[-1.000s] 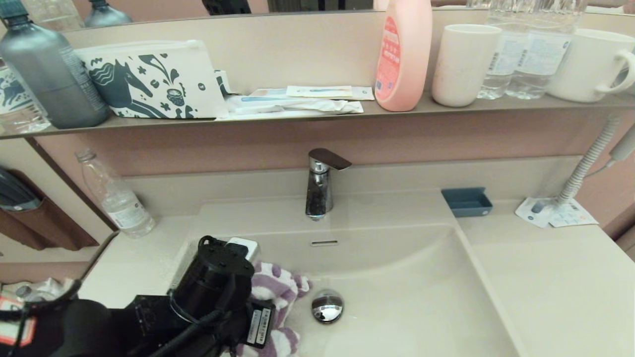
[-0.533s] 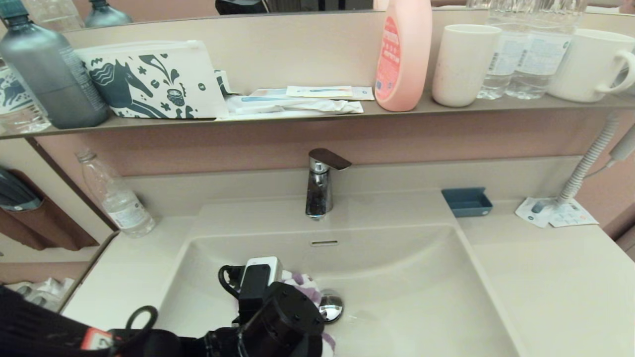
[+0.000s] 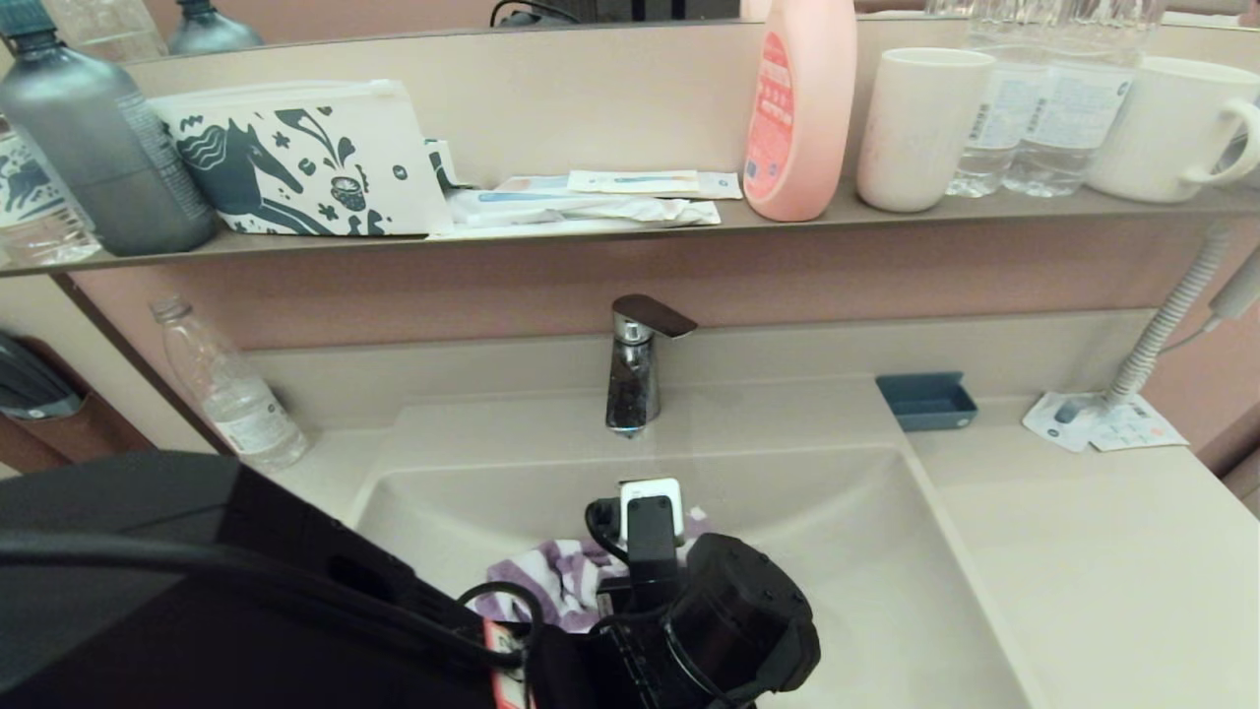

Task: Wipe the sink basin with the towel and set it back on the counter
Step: Wipe the sink

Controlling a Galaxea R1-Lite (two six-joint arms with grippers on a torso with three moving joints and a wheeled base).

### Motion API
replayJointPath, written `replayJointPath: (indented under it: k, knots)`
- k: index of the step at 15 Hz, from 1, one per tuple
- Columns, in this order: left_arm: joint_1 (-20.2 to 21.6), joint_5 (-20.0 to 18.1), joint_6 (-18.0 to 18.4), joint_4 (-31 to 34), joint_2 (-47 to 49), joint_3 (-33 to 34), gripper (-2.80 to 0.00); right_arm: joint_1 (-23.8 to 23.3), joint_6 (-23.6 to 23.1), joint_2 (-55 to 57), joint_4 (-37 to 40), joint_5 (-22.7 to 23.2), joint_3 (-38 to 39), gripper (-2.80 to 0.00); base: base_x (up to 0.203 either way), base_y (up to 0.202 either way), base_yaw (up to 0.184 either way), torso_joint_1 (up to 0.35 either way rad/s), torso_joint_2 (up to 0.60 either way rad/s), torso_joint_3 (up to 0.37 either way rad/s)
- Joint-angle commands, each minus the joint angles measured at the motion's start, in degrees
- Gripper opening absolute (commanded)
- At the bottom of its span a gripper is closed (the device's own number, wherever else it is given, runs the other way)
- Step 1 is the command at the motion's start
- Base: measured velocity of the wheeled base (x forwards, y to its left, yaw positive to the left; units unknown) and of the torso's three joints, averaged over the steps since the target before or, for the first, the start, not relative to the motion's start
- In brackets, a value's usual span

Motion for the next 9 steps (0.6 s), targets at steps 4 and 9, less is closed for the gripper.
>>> replayJointPath:
  k: [4,9]
  knots:
    - [-1.68,0.08,1.00,-3.20,7.85,-6.46,-2.80,0.04,0.02,0.00,0.00,0.00,0.00,-2.80,0.000,0.000,0.000,0.000,0.00,0.000]
    - [-1.00,1.59,8.79,-10.20,13.92,-14.20,-2.80,0.04,0.02,0.00,0.01,0.00,0.00,-2.80,0.000,0.000,0.000,0.000,0.00,0.000]
